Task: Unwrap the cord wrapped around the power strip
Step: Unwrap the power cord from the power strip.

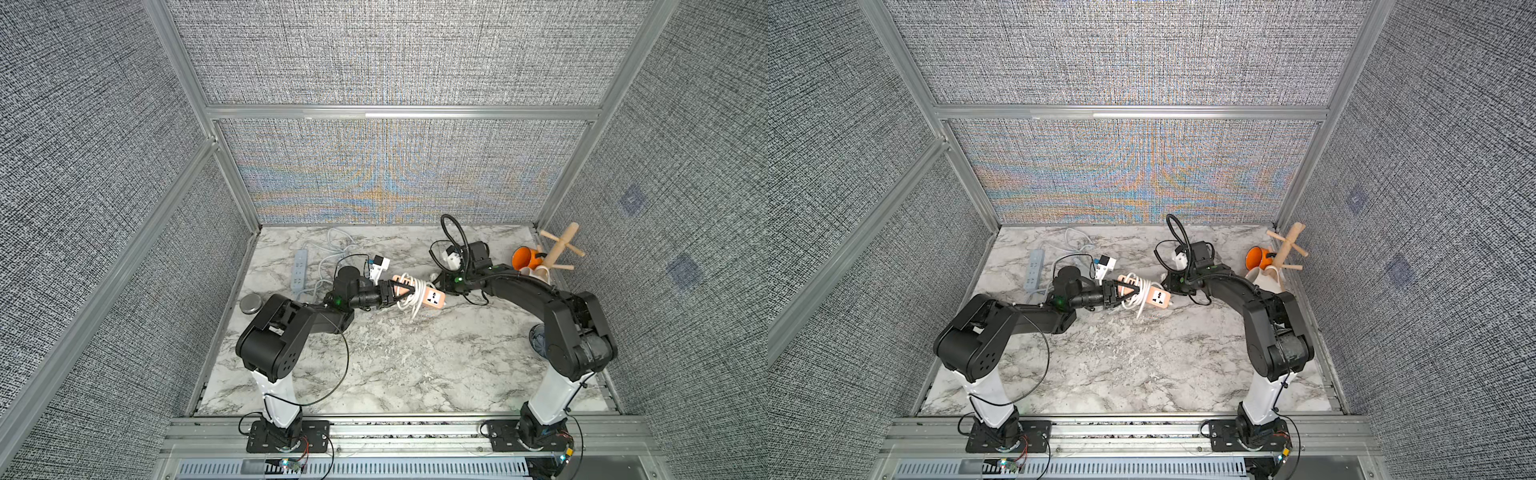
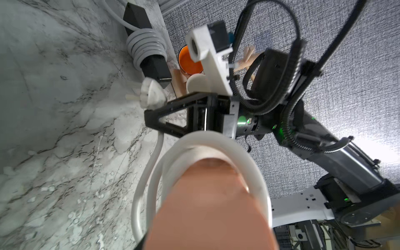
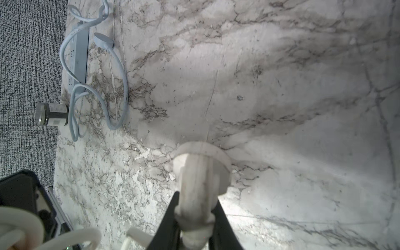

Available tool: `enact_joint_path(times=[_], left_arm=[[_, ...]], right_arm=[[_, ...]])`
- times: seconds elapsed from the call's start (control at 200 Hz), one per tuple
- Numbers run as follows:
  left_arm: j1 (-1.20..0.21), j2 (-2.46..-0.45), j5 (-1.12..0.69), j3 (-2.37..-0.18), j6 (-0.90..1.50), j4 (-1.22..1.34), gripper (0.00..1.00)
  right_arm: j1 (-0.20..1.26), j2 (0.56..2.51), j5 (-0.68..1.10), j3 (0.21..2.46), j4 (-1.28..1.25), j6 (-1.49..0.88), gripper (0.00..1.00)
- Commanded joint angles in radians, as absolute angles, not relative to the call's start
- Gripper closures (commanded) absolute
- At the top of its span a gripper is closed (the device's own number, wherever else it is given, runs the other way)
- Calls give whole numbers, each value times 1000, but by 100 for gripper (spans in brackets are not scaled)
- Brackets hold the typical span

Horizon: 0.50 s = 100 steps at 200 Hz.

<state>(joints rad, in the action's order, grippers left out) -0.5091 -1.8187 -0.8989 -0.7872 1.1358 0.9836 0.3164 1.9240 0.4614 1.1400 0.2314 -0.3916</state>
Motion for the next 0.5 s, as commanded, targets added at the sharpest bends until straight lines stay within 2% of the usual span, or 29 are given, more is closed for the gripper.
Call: enact_joint_path(times=[0.0, 0.065, 0.13, 0.23, 0.365, 0.495], left_arm=[[-507, -1787, -720, -786, 1189, 1153, 100], [-506, -1773, -673, -771, 1195, 1135, 100], [-507, -1770, -634, -762, 1223, 1140, 100], [-509, -1778, -609, -756, 1270, 1183, 100], [-509, -1785, -545, -733, 1330, 1234, 100], [-519, -1790, -449, -699, 1410, 1288, 100]], right_arm=[[305, 1907, 564, 1083, 191, -410, 87], [289, 1881, 579, 1055, 171, -423, 74], [270, 1852, 589, 1042, 161, -430, 56], [246, 1805, 600, 1047, 163, -433, 39], [218, 1747, 613, 1043, 163, -441, 27], [201, 1672, 649, 986, 105, -488, 27]])
